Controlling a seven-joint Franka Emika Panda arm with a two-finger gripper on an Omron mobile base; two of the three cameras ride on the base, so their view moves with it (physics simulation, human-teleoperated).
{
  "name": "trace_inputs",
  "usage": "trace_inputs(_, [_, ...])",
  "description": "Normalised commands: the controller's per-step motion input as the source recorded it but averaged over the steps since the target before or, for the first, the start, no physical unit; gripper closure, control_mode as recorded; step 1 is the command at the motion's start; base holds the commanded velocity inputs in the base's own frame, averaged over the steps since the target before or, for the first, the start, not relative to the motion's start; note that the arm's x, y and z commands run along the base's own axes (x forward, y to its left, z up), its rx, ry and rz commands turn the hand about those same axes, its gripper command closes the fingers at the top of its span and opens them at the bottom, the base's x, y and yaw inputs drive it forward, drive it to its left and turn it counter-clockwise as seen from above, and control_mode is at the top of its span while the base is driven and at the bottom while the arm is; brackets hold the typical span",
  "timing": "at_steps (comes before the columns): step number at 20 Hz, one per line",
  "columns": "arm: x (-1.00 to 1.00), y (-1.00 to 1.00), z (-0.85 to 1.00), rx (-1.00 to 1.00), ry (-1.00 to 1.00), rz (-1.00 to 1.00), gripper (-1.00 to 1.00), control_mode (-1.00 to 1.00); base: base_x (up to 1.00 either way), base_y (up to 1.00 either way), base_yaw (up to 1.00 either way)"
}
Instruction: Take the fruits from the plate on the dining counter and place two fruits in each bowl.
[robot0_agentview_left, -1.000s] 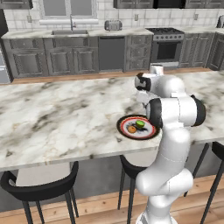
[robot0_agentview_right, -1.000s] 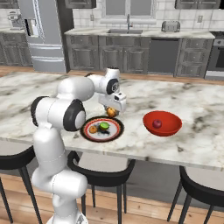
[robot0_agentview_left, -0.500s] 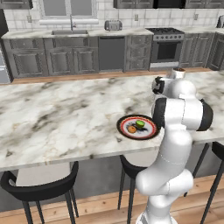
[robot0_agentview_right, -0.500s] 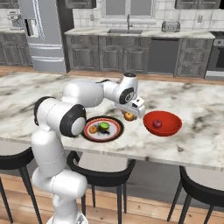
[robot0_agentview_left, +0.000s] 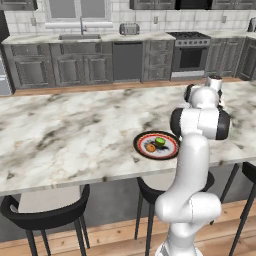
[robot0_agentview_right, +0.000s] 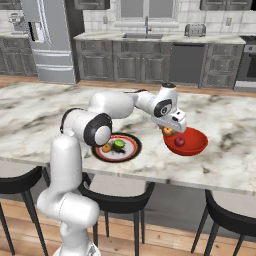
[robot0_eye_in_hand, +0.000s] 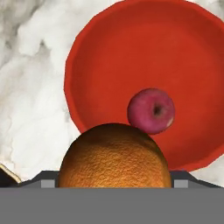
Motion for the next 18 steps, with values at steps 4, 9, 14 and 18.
trace_inputs(4, [0.35,-0.62,-0.20,0.01,0.12,0.00,1.00,-1.00,0.00,0.00,0.00])
trace_inputs(9, [0.01,-0.14,-0.41,0.03,0.01,0.00,1.00,-1.00,0.00,0.00,0.00])
trace_inputs(14, [0.00,0.00,-0.28,0.03,0.00,0.00,1.00,-1.00,0.00,0.00,0.00])
trace_inputs(18, [0.00,0.00,-0.02,0.00,0.00,0.00,1.00,-1.00,0.00,0.00,0.00])
